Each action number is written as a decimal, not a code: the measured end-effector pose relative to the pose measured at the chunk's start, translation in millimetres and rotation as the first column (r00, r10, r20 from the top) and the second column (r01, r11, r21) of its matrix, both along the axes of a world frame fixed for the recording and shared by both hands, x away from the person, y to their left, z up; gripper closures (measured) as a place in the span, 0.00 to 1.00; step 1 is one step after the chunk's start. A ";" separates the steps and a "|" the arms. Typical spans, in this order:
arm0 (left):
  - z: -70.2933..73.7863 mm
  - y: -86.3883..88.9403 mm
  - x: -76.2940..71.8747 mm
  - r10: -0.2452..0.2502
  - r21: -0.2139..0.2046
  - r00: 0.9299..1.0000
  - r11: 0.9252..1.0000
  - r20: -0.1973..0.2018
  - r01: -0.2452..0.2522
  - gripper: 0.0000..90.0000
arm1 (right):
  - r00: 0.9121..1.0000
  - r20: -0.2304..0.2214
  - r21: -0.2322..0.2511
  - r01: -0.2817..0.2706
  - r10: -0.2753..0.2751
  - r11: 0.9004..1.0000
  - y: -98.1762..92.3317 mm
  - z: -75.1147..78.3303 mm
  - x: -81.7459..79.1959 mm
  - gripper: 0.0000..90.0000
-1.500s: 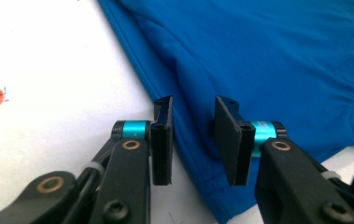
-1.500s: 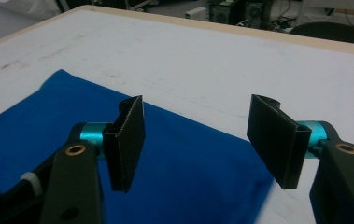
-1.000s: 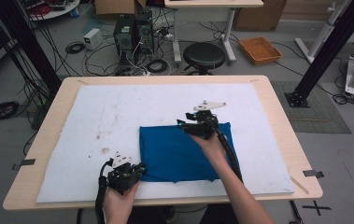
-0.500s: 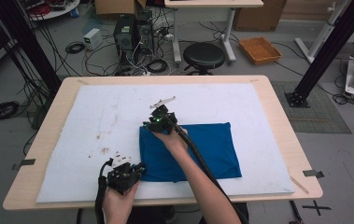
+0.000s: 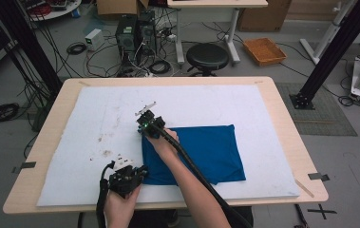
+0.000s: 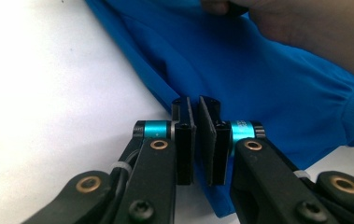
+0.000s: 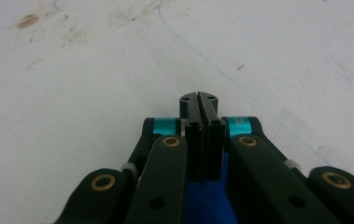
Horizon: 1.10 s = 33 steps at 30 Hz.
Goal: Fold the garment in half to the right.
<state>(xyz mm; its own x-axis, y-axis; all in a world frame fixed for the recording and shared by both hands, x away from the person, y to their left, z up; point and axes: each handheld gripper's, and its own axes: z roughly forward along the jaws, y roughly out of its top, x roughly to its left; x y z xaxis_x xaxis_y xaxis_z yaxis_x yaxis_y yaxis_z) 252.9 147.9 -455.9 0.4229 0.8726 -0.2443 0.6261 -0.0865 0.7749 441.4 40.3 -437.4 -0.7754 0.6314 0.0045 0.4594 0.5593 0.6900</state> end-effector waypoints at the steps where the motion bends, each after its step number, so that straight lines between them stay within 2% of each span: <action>1: 0.1 0.1 0.0 -0.002 -0.002 1.000 1.000 0.000 0.002 0.95 | 1.000 0.005 0.009 -0.001 0.001 1.000 -1.2 2.0 -0.1 1.00; 4: 0.5 0.6 0.2 -0.008 -0.003 1.000 1.000 -0.002 0.008 0.95 | 1.000 0.000 0.057 0.005 -0.005 0.998 -5.8 9.2 -0.2 1.00; 8: 1.7 1.1 -0.1 -0.014 -0.012 1.000 1.000 0.005 0.014 0.96 | 1.000 0.009 0.089 -0.002 0.001 0.996 -14.4 18.7 -0.5 1.00; 13: 14.8 -3.1 -6.2 -0.051 -0.006 0.997 0.999 0.059 0.051 0.96 | 1.000 0.003 0.165 0.005 -0.006 0.986 -32.4 33.0 -0.6 1.00; 19: 39.3 -25.6 -12.9 -0.122 0.034 0.983 0.992 0.137 0.119 0.96 | 1.000 -0.006 0.250 0.026 -0.025 0.968 -68.1 52.4 1.3 1.00; 23: 52.9 -48.6 -10.6 -0.170 0.022 0.972 0.985 0.164 0.168 0.96 | 0.999 0.004 0.281 0.032 -0.035 0.959 -96.0 64.0 1.1 1.00; 28: 61.2 -81.1 -2.4 -0.227 0.006 0.959 0.973 0.172 0.229 0.96 | 0.998 0.002 0.291 0.062 -0.065 0.955 -133.0 74.6 1.0 1.00; 33: 60.8 -111.2 5.6 -0.267 -0.001 0.949 0.963 0.171 0.271 0.96 | 0.994 0.010 0.286 0.100 -0.108 0.953 -171.1 77.7 1.3 1.00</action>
<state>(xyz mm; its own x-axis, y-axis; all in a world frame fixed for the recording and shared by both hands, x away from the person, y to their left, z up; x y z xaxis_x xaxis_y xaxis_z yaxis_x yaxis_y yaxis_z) 258.6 36.7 -395.1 0.6775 0.7157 -0.1695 0.4431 -0.2132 0.8708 442.7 -130.8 -359.7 -0.7076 0.6839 0.1776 0.4853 0.2877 0.8256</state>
